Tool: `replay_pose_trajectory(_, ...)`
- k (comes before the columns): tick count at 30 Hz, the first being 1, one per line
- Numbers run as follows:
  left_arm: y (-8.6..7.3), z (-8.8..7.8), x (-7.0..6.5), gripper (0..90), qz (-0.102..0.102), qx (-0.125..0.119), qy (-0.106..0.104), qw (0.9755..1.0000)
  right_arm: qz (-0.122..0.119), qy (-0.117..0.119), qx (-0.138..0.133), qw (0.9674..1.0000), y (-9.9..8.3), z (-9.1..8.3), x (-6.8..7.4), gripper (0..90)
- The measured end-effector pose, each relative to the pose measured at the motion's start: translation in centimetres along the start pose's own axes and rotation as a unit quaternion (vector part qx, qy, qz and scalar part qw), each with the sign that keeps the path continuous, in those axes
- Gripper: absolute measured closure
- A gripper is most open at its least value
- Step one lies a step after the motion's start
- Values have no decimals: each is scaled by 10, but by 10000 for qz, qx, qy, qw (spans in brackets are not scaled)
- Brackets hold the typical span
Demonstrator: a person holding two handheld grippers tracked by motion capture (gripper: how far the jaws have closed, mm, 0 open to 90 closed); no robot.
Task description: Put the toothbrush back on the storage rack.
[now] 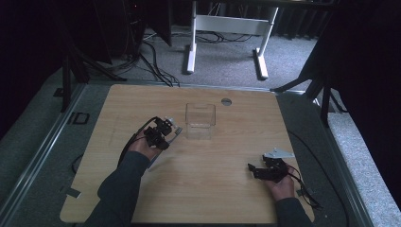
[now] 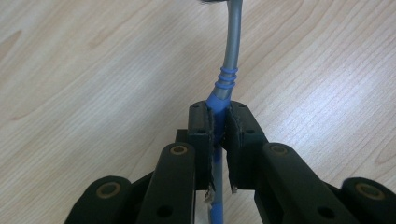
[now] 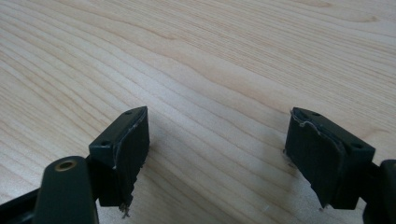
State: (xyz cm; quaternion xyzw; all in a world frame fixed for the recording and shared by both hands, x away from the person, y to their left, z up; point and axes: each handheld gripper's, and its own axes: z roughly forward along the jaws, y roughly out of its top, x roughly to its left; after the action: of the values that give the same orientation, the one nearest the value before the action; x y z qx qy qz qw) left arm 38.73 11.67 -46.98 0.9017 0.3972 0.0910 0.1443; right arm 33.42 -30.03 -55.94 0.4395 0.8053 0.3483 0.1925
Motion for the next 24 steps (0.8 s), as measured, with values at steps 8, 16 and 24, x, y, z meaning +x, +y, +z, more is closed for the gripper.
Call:
replay_pose_trajectory(8, 0, -10, 3, 814, -110, -206, 1, 9997, 0, 1, 1, 10000, 0, 0, 0, 214)
replay_pose_trajectory(16, 0, -13, 3, 814, -235, -423, 42, 9988, 2, 0, 1, 10000, 0, 0, 0, 214)
replay_pose_trajectory(24, 0, -19, 4, 814, -302, -733, 65, 9968, 3, 0, 1, 10000, 0, 0, 0, 214)
